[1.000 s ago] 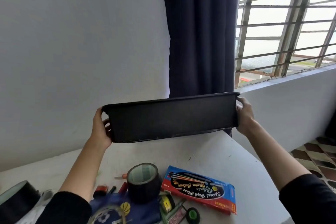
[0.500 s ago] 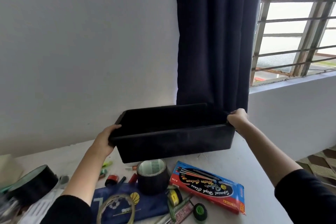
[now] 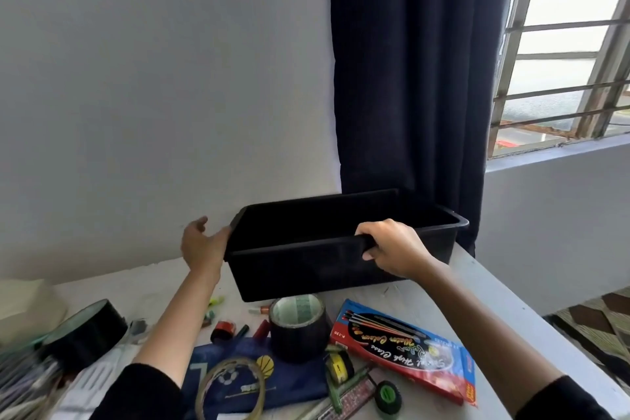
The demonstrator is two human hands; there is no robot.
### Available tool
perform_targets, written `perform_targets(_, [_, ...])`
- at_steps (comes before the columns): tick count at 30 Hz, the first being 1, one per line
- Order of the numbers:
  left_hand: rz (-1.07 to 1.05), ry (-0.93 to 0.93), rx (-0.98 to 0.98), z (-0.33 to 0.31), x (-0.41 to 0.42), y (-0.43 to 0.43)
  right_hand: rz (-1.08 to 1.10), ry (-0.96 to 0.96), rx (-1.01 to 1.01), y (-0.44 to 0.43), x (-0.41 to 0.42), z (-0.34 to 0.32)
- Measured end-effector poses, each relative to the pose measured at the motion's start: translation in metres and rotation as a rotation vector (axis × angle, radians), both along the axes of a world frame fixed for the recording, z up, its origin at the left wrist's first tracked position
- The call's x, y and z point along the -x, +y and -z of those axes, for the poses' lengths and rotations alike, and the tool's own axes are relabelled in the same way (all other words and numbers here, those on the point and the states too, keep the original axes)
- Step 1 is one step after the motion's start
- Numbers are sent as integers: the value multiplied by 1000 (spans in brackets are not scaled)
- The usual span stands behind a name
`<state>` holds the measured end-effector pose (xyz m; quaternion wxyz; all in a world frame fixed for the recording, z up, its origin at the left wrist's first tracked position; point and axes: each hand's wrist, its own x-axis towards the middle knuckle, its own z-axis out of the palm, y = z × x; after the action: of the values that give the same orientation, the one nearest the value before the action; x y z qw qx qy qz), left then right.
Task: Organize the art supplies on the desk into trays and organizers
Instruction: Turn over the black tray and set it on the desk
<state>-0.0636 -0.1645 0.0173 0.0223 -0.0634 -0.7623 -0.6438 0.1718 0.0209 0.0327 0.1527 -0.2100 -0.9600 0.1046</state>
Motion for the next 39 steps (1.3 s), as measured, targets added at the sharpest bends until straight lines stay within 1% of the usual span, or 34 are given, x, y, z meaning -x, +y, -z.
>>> perform_targets(1, [74,216,92,-11,-15,-5,5,20,-21,0,1,3])
perform_targets(2, [251,344,143,-21,-30,-9,9,40,-34,0,2,6])
perform_targets(3, [484,387,243,-30,-44,-13,10,74,-44,-1,2,8])
perform_targets(4, [699,423,433,-34,-58,-12,13,103,-47,-2,2,9])
perform_targets(5, [813,496,686,-31,-66,-9,17,127,-49,-4,1,10])
perform_targets(6, [850,600,859,-27,-71,-4,26,146,-59,-5,-1,12])
perform_targets(7, [823,681,953,-24,-74,1,37,164,-80,-7,-4,13])
perform_targets(8, [783,704,982,-22,-78,5,50,188,-107,-9,-8,14])
perform_targets(10, [745,692,951,-16,-84,14,98,222,-158,-11,-19,16])
perform_targets(15, [748,785,898,-5,-102,40,240,353,-265,-1,-42,27])
perform_targets(18, [770,825,887,8,-108,62,316,426,-265,3,-50,41])
perform_targets(21, [812,834,940,24,-113,76,348,424,-216,6,-51,61])
perform_targets(24, [823,827,1050,35,-113,79,333,386,-173,6,-48,78])
perform_targets(30, [823,784,1120,34,-105,72,329,319,-50,-3,-39,95])
perform_targets(33, [848,733,1170,27,-98,64,272,282,-26,-7,-34,92])
perform_targets(36, [865,631,1180,26,-86,52,205,267,-33,-14,-29,89])
perform_targets(39, [843,566,1148,29,-76,42,42,196,-53,-17,-27,84])
